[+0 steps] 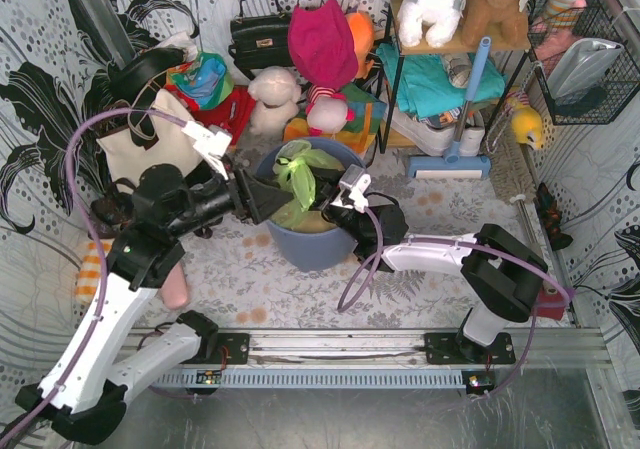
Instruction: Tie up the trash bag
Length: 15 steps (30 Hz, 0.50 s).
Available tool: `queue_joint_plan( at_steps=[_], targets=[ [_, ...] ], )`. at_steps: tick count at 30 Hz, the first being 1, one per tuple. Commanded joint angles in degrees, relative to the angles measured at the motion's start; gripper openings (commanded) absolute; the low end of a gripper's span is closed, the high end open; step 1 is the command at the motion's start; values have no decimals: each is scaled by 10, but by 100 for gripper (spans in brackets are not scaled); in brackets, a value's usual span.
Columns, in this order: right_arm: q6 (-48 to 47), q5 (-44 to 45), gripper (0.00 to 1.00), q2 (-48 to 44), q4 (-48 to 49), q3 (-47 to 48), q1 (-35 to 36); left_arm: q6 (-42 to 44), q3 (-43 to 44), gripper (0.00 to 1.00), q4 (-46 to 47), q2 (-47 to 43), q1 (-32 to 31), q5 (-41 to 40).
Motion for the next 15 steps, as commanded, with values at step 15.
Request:
queue_joint_plan(
  at_steps=[15],
  targets=[
    [-10,-31,0,-5,59,21,0,49,152,56,-62,83,-1,-258]
  ],
)
